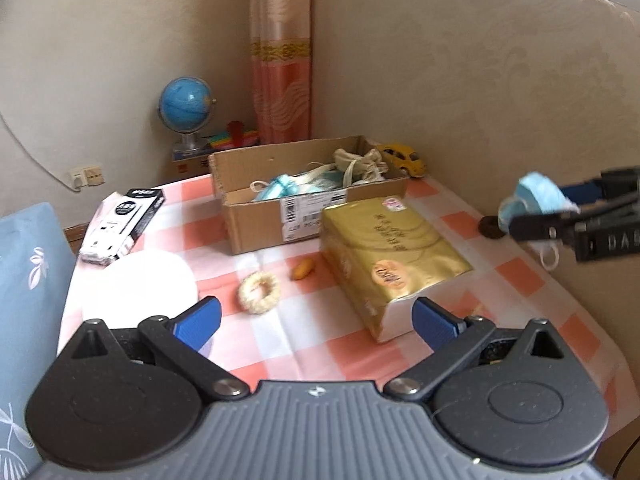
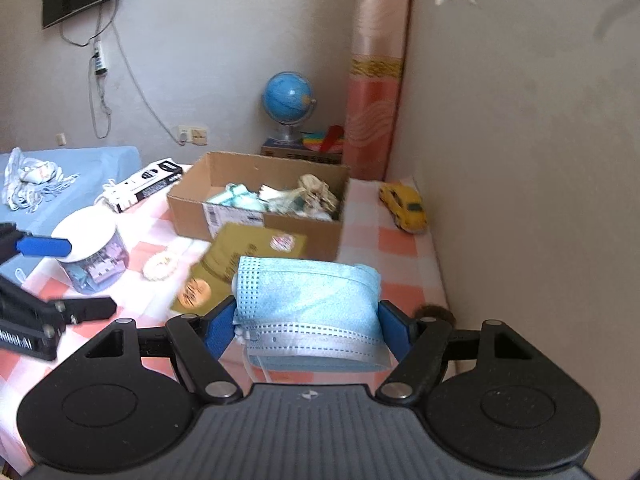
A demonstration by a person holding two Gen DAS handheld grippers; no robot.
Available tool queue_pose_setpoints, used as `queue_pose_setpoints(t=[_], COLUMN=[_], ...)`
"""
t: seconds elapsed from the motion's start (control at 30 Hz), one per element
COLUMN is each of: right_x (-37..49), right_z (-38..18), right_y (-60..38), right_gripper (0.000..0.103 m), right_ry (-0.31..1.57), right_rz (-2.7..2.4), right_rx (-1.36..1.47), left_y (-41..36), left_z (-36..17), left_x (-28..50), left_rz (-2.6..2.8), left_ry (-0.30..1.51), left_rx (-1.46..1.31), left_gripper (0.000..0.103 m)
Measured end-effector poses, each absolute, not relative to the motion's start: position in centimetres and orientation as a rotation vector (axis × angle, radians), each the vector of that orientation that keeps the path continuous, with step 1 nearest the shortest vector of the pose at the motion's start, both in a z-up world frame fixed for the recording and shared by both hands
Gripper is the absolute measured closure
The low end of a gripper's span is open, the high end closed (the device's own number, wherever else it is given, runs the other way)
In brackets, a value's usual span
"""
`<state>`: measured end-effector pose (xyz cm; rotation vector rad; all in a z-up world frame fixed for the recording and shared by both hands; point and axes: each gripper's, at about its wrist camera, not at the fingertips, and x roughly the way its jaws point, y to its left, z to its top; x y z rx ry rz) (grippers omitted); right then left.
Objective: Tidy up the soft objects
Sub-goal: 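Carry the folded blue face mask into the box and open the right tool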
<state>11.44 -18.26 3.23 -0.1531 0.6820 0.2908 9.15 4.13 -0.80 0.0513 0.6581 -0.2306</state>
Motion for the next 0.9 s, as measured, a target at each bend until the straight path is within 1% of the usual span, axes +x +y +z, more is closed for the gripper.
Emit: queue_pose_setpoints(t=[0.33,0.53,0.73,0.9], right_x=[16.6,21.3,26.2,30.4], right_z=[4.8,5.7,5.9,5.2], right_y=[-13.7,-10.8,-7.7,-5.0], right_gripper=[0.025,0.025,0.025,0.025], right_ry=[0.678,0.678,0.681,0.722], right_rz=[0.39,0.457,0.507,0.523], right_rx=[-0.204,-0.194,-0.199,-0.217], left_y=[6.3,7.4,8.2,8.6], left_z=[-1.6,-2.3,-3.0,-3.4], left_x=[8.7,8.6,8.4,8.5], left_rz=[-0.187,-0.175,-0.161,-0.135], left_ry=[0.656,0.675,0.696,0.713], left_rx=[0.028,-0.007,-0.05,-0.059], left_gripper=[0.002,0.002,0.002,0.002])
